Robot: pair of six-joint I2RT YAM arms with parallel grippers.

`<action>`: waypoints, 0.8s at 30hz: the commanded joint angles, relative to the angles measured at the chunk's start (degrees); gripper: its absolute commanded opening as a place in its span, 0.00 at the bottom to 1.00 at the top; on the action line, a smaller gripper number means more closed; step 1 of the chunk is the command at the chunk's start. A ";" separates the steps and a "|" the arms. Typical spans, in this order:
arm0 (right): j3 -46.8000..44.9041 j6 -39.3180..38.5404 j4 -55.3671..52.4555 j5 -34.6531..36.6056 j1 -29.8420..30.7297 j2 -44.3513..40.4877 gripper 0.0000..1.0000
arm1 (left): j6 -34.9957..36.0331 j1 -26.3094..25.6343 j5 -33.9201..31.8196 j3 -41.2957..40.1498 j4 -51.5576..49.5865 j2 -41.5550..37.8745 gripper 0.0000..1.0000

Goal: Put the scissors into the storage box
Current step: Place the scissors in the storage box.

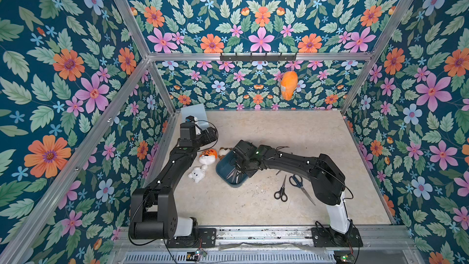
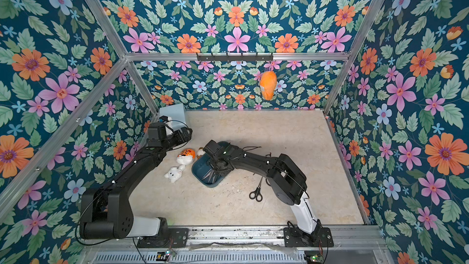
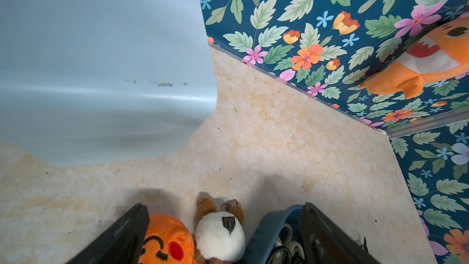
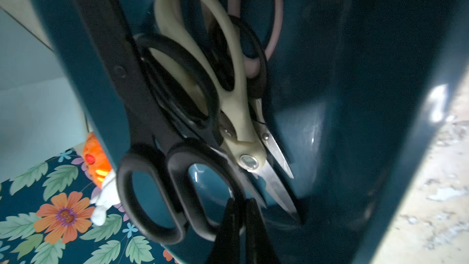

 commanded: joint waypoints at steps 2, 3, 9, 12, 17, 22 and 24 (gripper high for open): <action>0.35 1.11 0.81 -2.67 0.08 0.67 0.00 | -0.47 0.19 0.05 -0.14 1.10 -0.37 0.98; 0.62 0.75 0.82 -2.47 0.08 0.77 0.00 | -0.50 0.21 0.08 -0.11 1.10 -0.26 0.98; 2.02 -0.14 0.50 -3.81 0.15 2.20 0.06 | -0.71 0.36 0.44 -0.15 1.27 0.08 0.98; 2.93 -0.98 0.81 -4.52 0.15 2.76 0.14 | -0.67 0.36 0.33 -0.25 1.35 0.20 0.98; 5.16 -3.46 0.57 -4.78 0.11 3.15 0.20 | -0.85 0.36 0.71 -0.24 1.54 0.60 0.98; 6.52 -6.57 -0.27 -2.60 0.07 1.38 0.32 | -0.77 0.61 0.88 -0.15 1.62 0.81 0.98; 6.65 -8.34 -0.27 -0.25 -0.18 -0.31 0.36 | -0.72 0.63 0.81 -0.23 1.62 0.91 0.98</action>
